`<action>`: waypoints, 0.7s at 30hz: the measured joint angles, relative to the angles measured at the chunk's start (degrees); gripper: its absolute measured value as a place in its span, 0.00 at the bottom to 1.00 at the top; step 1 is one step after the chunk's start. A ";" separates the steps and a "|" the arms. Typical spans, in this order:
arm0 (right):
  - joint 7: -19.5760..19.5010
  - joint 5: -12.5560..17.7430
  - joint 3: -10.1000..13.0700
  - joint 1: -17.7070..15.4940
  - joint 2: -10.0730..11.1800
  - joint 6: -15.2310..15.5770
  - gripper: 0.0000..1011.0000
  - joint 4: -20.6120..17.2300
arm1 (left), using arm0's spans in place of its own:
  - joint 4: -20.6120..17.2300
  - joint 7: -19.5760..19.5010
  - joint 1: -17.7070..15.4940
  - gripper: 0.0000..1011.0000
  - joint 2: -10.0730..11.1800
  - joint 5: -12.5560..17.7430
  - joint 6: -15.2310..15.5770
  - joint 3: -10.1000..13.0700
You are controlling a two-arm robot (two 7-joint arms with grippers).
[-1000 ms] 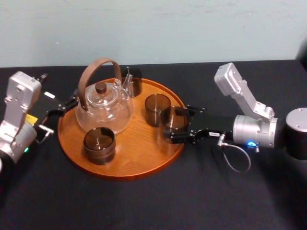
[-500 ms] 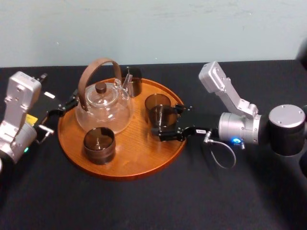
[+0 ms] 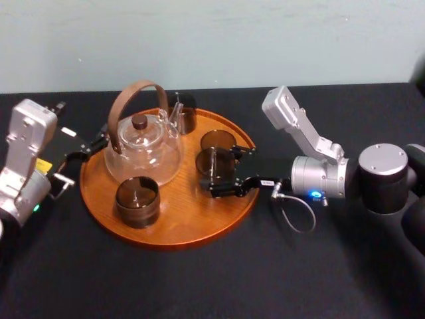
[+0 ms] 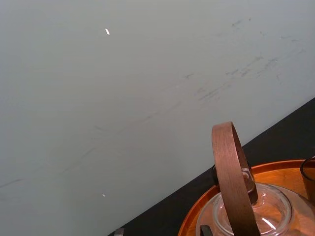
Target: Pick up the glass from the table and place it on the tray.
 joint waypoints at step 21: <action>0.58 0.16 -1.39 1.38 -1.29 -0.63 0.90 2.92 | 0.00 0.00 0.00 0.99 0.00 0.00 0.00 0.00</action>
